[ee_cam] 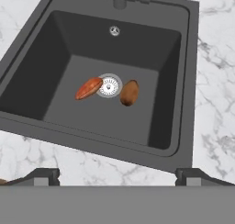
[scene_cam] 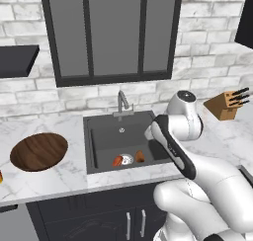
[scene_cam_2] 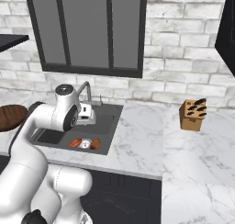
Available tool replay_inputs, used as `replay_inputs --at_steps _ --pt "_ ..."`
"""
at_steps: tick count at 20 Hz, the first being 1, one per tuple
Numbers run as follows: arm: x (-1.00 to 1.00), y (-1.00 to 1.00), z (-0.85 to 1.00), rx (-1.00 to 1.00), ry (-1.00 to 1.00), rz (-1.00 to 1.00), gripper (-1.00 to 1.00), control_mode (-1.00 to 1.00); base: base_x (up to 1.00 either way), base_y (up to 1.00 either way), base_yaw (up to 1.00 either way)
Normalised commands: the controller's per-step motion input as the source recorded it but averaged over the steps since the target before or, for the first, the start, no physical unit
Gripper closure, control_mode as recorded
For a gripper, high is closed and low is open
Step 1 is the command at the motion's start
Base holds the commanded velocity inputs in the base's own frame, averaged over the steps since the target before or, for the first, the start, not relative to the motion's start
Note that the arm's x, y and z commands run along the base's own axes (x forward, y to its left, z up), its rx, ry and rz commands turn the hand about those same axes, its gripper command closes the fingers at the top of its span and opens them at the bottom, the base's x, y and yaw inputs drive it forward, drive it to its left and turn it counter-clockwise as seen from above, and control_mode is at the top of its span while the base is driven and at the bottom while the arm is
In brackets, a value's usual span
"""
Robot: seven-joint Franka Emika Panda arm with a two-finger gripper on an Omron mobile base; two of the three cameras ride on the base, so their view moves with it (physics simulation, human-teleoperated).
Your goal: Remove the potato and sweet potato from the sink. Then move the bowl and cup from the counter to the sink for washing.
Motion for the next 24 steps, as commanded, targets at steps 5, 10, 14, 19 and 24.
replay_inputs --at_steps 5,10,14,19,24 --pt "0.06 0.04 -0.14 0.00 0.00 0.01 -1.00 -1.00 0.00 0.00 0.00" --pt "0.08 0.05 -0.15 0.00 0.00 0.00 -1.00 -1.00 0.00 0.00 0.00" --pt "0.09 0.05 -0.14 0.00 0.01 0.00 -1.00 -1.00 0.00 0.00 0.00" --pt "0.09 0.03 -0.16 -0.01 0.03 0.00 -1.00 -1.00 0.00 0.00 0.00" --pt "0.11 0.02 -0.16 -0.06 0.04 0.00 -1.00 -1.00 0.00 0.00 0.00"
